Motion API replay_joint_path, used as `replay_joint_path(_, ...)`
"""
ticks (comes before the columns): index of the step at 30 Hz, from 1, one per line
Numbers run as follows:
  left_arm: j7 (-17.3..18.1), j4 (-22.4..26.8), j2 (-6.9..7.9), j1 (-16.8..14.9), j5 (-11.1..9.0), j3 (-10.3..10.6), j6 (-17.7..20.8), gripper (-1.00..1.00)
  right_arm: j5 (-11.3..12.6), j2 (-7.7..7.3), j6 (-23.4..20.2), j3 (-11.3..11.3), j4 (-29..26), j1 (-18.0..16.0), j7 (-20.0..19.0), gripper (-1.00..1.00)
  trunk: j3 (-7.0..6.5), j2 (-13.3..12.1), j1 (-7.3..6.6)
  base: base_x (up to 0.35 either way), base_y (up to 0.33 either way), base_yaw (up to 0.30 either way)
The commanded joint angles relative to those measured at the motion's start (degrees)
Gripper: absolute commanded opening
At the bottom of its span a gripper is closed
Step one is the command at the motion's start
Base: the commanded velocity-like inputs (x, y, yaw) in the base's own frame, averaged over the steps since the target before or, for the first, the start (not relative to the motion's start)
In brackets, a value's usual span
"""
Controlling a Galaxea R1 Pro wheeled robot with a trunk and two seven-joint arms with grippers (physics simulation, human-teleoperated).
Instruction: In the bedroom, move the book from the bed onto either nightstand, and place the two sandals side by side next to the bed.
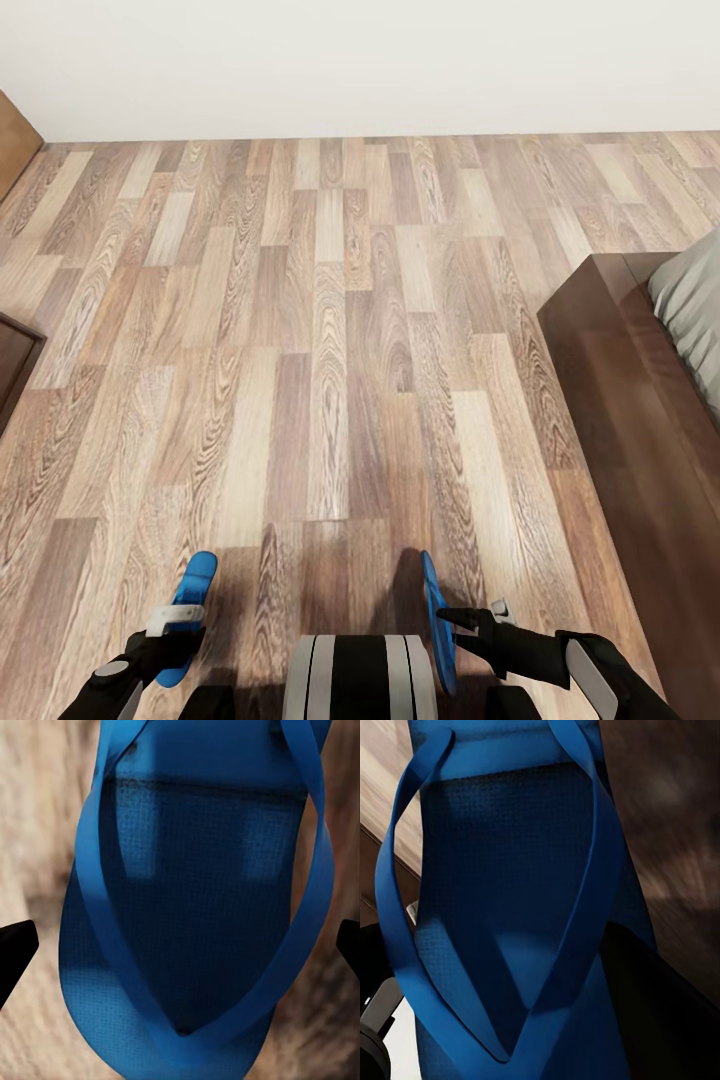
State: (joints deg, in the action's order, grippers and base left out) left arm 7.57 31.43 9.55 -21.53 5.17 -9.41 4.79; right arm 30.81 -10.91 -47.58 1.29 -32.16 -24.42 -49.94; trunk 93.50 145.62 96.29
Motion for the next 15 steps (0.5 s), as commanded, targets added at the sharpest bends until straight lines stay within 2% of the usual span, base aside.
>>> replay_joint_path(1, 0.51, 0.12, -0.06, -0.03, 0.54, -0.44, 0.31, 1.00, 0.04, 0.01, -0.32, 0.12, 0.00, -0.01, -0.07, -1.00, 0.03, 0.01, -0.01, 0.000, 0.000, 0.000)
replay_joint_path(15, 0.51, 0.12, -0.13, 0.00, 0.54, -0.44, 0.34, 1.00, 0.04, 0.01, -0.32, 0.12, 0.00, -0.01, -0.07, -1.00, 0.03, 0.01, -0.01, 0.000, 0.000, 0.000)
